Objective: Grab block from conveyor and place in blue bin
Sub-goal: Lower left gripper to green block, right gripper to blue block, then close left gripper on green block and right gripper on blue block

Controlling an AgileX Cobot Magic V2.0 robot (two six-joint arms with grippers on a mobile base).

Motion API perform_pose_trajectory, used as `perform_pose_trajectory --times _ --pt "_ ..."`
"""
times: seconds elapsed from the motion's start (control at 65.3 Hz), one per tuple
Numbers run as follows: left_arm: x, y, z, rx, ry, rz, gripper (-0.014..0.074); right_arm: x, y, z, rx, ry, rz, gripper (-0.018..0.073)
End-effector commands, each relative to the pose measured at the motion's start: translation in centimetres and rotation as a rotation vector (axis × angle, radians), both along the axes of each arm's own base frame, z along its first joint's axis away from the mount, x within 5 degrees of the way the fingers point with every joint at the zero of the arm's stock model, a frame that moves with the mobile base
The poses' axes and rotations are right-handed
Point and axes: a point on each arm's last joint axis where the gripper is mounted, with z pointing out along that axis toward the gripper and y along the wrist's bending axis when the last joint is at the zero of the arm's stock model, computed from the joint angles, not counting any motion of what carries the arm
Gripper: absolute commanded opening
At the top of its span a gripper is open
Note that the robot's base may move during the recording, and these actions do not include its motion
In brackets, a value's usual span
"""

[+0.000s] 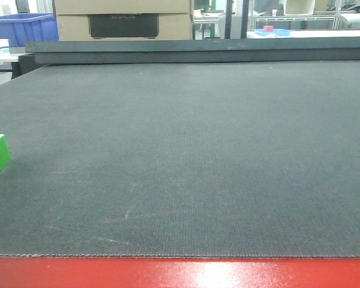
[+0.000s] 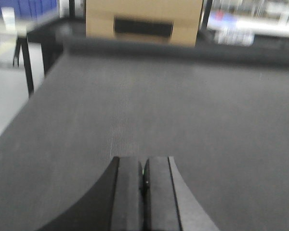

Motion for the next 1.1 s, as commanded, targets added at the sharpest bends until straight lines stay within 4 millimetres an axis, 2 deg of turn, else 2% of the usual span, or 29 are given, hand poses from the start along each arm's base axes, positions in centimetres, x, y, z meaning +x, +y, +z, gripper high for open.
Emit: perform_pose_trajectory --times 0.0,0.168,0.321,0.551,0.658,0.765,0.857,0.995,1.087 --pt "1.9 -0.1 1.1 0.001 0.157 0.005 -0.0111 1.8 0.1 0.2 -0.012 0.191 0.003 -0.0160" --pt "6.5 -0.4 2.2 0.010 0.457 0.009 -0.0111 6.5 0.3 0.5 -0.027 0.540 0.014 -0.0160" --pt "10.7 -0.7 1.8 0.012 0.664 0.007 -0.0111 10.4 0.5 -1.1 -0.037 0.799 0.021 -0.0160" --pt "16.3 -1.1 -1.0 0.001 0.790 0.001 -0.0111 14.0 0.8 -5.3 -0.025 1.130 0.038 -0.0160" --pt "17.8 -1.5 -2.4 -0.042 0.854 -0.012 -0.0111 15.7 0.7 -6.0 0.012 1.198 0.000 -0.0160" --pt "18.7 -2.0 -3.5 -0.089 0.906 -0.024 -0.0111 18.0 0.2 -5.8 0.040 1.229 -0.075 -0.0153" --pt "19.2 -2.0 -4.2 -0.095 0.936 -0.025 -0.0111 20.0 -0.5 -5.7 0.067 1.267 -0.109 -0.0059" --pt "19.2 -2.0 -4.4 -0.094 0.950 -0.024 -0.0111 23.0 -1.4 -5.9 0.088 1.294 -0.136 0.0188" --pt "19.2 -2.0 -4.4 -0.093 0.960 -0.025 -0.0111 24.6 -1.5 -6.5 0.095 1.312 -0.138 0.0278"
